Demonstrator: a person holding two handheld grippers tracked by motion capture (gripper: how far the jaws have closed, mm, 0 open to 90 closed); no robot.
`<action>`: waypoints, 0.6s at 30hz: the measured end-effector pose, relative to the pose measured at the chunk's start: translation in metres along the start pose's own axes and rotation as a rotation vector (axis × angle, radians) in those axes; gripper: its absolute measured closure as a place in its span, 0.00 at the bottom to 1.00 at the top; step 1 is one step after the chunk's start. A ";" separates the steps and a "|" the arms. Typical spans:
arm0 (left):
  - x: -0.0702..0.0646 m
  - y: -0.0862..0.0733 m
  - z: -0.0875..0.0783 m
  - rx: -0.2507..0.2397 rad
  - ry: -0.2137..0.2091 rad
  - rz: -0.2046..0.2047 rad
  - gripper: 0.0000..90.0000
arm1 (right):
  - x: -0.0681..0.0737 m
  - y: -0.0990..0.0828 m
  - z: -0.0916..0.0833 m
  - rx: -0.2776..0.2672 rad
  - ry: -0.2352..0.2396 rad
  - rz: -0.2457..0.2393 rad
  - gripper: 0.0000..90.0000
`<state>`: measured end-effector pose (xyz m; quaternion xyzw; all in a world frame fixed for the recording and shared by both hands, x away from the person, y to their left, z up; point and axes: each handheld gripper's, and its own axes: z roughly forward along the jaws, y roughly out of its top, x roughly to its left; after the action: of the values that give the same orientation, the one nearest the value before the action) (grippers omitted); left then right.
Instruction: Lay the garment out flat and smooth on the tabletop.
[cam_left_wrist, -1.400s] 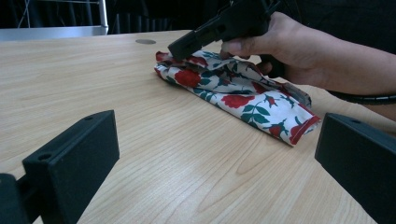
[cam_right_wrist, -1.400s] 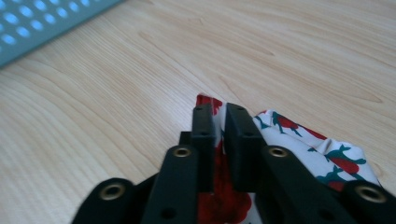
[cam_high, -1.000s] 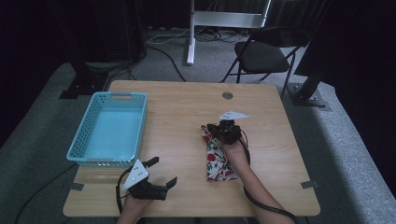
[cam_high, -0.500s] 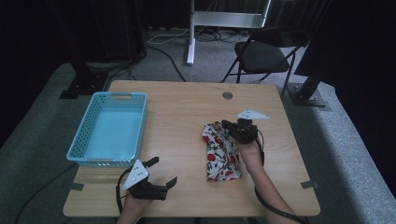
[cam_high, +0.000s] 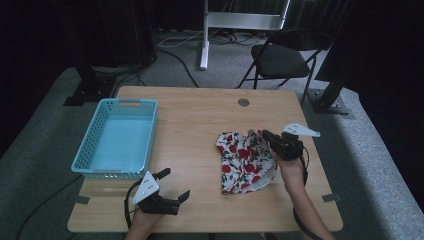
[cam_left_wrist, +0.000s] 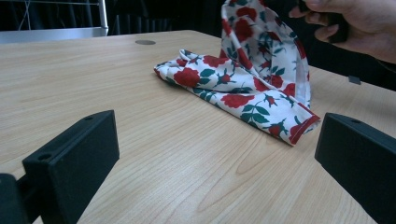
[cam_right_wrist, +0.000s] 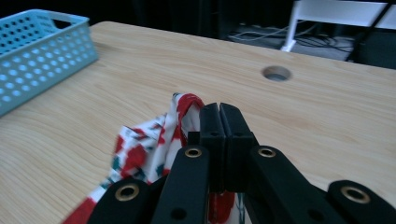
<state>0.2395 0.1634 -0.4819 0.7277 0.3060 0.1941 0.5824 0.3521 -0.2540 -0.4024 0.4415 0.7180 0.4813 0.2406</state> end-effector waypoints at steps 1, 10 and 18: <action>0.000 0.000 0.000 -0.002 0.004 0.000 0.00 | -0.003 -0.003 -0.004 0.003 -0.010 0.006 0.99; -0.001 0.000 0.000 -0.001 0.010 0.016 0.00 | -0.043 -0.043 -0.028 0.042 -0.107 0.087 0.98; -0.002 0.000 0.000 0.001 0.010 0.024 0.00 | -0.065 -0.084 -0.038 0.099 -0.158 0.161 0.97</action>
<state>0.2382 0.1618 -0.4817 0.7307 0.3002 0.2048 0.5780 0.3210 -0.3407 -0.4680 0.5459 0.6817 0.4267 0.2350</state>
